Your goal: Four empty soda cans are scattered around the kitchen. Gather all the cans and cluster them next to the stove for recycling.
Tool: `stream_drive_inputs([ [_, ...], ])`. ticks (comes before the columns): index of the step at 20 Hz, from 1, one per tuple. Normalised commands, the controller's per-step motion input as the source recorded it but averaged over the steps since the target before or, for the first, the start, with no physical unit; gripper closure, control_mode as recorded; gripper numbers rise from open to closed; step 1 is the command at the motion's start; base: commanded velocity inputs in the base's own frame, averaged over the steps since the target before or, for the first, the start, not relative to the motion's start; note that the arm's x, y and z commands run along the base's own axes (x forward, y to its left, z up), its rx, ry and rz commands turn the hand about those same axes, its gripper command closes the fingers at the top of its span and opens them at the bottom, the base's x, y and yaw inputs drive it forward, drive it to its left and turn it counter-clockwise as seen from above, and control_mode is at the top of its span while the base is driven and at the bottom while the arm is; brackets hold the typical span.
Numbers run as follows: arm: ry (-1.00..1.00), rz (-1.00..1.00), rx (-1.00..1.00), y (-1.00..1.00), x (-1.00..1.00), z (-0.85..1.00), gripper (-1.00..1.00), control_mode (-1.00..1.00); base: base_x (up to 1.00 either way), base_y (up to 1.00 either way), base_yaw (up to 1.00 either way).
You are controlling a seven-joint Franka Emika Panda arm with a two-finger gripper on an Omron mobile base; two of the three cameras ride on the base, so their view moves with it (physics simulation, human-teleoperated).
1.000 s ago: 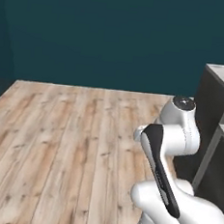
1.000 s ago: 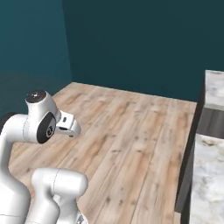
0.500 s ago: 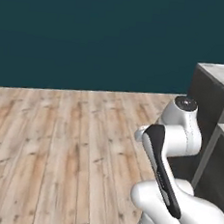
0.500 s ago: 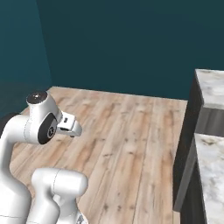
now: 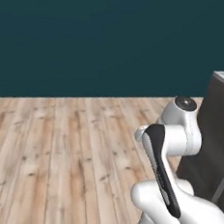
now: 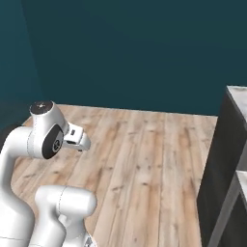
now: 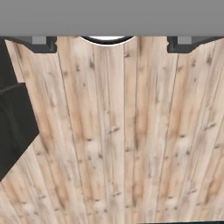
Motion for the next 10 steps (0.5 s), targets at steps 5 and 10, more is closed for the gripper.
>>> stream_drive_inputs([
  [5, 0.0, 0.0, 0.0, 0.0, 0.0, 0.0, -1.0, 1.0, 0.76, 0.51, -0.21],
  [10, 0.0, 0.0, 0.0, 0.0, 0.0, 0.0, -1.0, 1.0, 0.78, 0.51, -0.21],
])
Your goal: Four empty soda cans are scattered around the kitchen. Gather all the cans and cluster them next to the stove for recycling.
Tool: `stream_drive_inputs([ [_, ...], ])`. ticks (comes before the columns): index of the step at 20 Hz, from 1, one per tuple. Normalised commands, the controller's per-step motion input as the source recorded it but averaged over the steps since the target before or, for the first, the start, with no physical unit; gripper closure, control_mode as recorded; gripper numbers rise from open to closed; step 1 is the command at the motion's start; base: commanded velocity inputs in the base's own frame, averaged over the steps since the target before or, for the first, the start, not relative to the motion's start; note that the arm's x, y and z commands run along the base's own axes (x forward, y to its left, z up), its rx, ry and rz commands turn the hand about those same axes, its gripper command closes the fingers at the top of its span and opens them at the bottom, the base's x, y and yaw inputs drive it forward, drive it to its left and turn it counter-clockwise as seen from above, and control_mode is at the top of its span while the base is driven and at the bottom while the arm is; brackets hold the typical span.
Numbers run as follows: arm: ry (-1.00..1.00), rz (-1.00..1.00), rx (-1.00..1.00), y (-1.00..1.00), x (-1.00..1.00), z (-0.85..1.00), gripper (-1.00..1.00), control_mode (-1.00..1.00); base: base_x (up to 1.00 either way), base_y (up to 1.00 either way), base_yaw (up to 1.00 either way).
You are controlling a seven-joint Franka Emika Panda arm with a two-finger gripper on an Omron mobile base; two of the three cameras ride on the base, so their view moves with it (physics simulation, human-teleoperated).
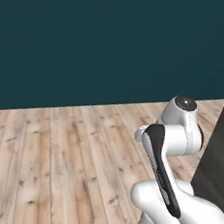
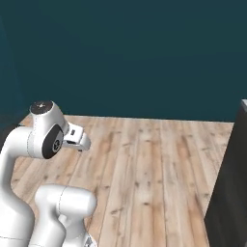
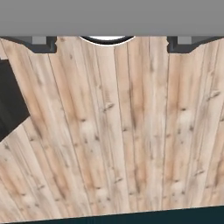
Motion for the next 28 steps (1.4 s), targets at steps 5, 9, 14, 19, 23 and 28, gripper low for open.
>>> stream_drive_inputs([
  [5, 0.0, 0.0, 0.0, 0.0, 0.0, 0.0, -1.0, 1.0, 0.78, 0.51, -0.22],
  [9, 0.0, 0.0, 0.0, 0.0, 0.0, 0.0, -1.0, 1.0, 0.77, 0.5, -0.22],
  [14, 0.0, 0.0, 0.0, 0.0, 0.0, 0.0, -1.0, 1.0, 0.76, 0.47, -0.23],
  [19, 0.0, 0.0, 0.0, 0.0, 0.0, 0.0, -1.0, 1.0, 0.39, 0.37, -0.35],
  [23, 0.0, 0.0, 0.0, 0.0, 0.0, 0.0, -1.0, 1.0, 0.11, 0.25, -0.44],
  [28, 0.0, 0.0, 0.0, 0.0, 0.0, 0.0, -1.0, 1.0, 0.12, 0.26, -0.43],
])
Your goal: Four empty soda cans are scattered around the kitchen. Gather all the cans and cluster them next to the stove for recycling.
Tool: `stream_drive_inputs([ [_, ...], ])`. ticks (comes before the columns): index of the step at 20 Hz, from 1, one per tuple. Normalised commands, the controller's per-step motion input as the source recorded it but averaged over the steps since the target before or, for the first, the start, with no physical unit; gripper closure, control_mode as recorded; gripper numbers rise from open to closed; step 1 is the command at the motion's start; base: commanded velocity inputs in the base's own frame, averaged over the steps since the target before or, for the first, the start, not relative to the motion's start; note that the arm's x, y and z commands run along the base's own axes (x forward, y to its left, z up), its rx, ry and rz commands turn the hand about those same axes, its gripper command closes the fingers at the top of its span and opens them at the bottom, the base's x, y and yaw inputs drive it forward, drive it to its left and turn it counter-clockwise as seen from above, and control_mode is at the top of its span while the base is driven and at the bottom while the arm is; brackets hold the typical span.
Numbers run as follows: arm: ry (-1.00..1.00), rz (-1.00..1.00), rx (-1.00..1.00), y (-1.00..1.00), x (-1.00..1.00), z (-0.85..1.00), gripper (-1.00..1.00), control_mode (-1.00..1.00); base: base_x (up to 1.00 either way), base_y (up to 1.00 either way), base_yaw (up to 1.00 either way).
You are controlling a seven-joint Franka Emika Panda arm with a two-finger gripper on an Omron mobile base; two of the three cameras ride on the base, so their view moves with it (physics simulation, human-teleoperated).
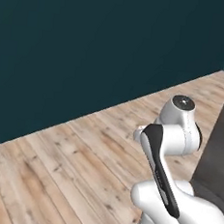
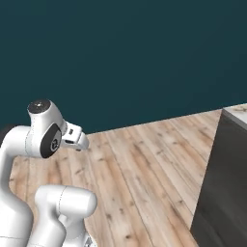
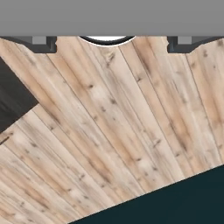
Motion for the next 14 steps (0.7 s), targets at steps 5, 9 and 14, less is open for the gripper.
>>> stream_drive_inputs([
  [5, 0.0, 0.0, 0.0, 0.0, 0.0, 0.0, -1.0, 1.0, 0.24, 0.3, -0.4],
  [9, 0.0, 0.0, 0.0, 0.0, 0.0, 0.0, -1.0, 1.0, 0.6, 0.33, -0.25],
  [14, 0.0, 0.0, 0.0, 0.0, 0.0, 0.0, -1.0, 1.0, 0.66, 0.5, -0.23],
])
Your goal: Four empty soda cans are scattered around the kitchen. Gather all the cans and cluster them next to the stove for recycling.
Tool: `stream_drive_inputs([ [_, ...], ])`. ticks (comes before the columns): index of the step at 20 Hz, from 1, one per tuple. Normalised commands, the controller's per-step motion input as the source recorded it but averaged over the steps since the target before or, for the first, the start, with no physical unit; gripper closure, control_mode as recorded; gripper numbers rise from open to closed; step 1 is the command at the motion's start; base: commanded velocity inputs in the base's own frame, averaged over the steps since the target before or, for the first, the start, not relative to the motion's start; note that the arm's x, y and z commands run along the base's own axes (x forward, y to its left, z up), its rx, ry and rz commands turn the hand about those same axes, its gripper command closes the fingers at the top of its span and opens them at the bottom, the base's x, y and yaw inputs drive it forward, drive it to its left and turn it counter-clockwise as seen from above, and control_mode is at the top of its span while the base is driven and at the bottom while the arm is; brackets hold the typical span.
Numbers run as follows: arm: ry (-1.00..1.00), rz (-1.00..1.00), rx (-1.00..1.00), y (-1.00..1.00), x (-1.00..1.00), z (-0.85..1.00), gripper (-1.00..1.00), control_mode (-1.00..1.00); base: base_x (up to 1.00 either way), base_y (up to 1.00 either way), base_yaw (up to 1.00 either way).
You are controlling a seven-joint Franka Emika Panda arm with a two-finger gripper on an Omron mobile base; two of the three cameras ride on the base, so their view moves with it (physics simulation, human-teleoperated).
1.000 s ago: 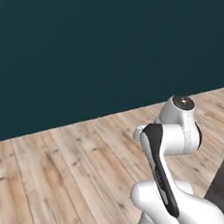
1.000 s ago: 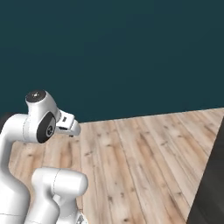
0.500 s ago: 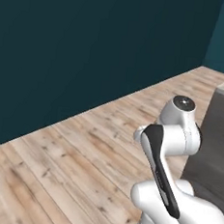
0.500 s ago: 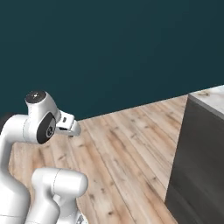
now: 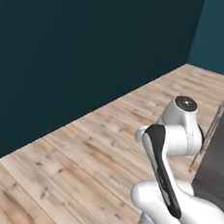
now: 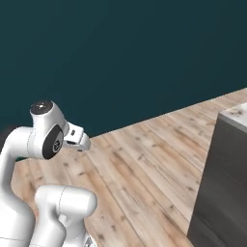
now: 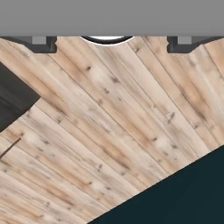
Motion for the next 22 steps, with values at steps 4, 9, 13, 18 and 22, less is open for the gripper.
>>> stream_drive_inputs([
  [4, 0.0, 0.0, 0.0, 0.0, 0.0, 0.0, -1.0, 1.0, 0.53, 0.58, -0.23],
  [9, 0.0, 0.0, 0.0, 0.0, 0.0, 0.0, -1.0, 1.0, 0.51, 0.42, -0.32],
  [13, 0.0, 0.0, 0.0, 0.0, 0.0, 0.0, -1.0, 1.0, 0.15, 0.22, -0.44],
  [18, 0.0, 0.0, 0.0, 0.0, 0.0, 0.0, -1.0, 1.0, 0.11, 0.36, -0.36],
  [22, 0.0, 0.0, 0.0, 0.0, 0.0, 0.0, -1.0, 1.0, 0.03, 0.77, -0.03],
])
